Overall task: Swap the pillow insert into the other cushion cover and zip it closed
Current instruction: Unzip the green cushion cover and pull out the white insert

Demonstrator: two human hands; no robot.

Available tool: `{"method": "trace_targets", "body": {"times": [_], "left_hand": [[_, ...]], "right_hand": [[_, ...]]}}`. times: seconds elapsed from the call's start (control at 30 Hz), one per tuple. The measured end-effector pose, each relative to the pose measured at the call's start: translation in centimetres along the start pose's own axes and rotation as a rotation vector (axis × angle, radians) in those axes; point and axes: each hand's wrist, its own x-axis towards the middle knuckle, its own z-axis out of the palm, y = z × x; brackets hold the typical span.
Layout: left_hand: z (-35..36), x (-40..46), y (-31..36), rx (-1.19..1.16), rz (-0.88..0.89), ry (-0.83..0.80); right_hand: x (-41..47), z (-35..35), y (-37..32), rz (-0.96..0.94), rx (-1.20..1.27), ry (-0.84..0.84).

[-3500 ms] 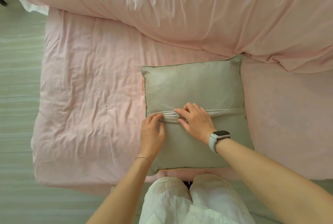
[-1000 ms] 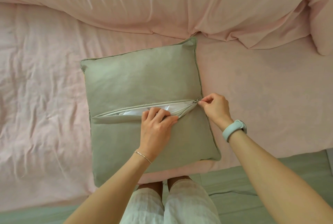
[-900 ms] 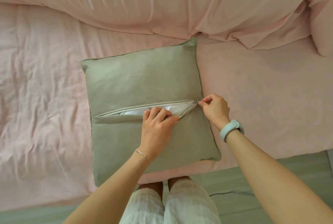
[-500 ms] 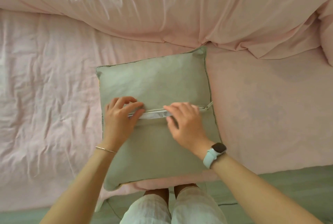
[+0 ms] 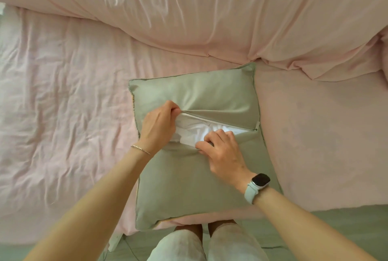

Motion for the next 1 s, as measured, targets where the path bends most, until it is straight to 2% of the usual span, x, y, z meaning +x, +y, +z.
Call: {"method": "trace_targets", "body": {"times": [0.23, 0.3, 0.37, 0.43, 0.5, 0.6, 0.7, 0.87, 1.0], "left_hand": [[-1.2, 0.1, 1.4, -0.655, -0.394, 0.010], [-0.3, -0.9, 0.5, -0.905, -0.536, -0.014], [1.1, -2.0, -0.1, -1.062, -0.627, -0.080], [2.4, -3.0, -0.2, -1.066, -0.622, -0.145], [2.7, -3.5, 0.0, -1.021, -0.574, -0.176], [2.5, -3.4, 0.1, -1.023, -0.523, -0.183], [2.5, -3.3, -0.1, -1.034, -0.491, -0.162], [2.7, -3.1, -0.2, -1.024, -0.490, -0.066], [3.0, -3.0, -0.1, -0.924, -0.460, -0.045]], "right_hand": [[1.4, -6.0, 4.0, -0.033, -0.210, 0.137], [1.1, -6.7, 5.7, 0.039, -0.304, 0.104], [0.8, -6.1, 6.8, 0.149, -0.360, 0.004], [0.9, -4.9, 6.1, 0.226, -0.367, -0.073], [1.4, -3.9, 4.3, 0.252, -0.336, -0.023], [2.0, -2.6, 1.0, 0.131, -0.195, 0.124], [1.8, 0.1, -1.1, 0.020, -0.093, 0.090], [1.6, 2.7, -0.6, 0.060, -0.279, -0.114], [1.7, 2.8, 0.0, -0.002, -0.328, -0.067]]}}
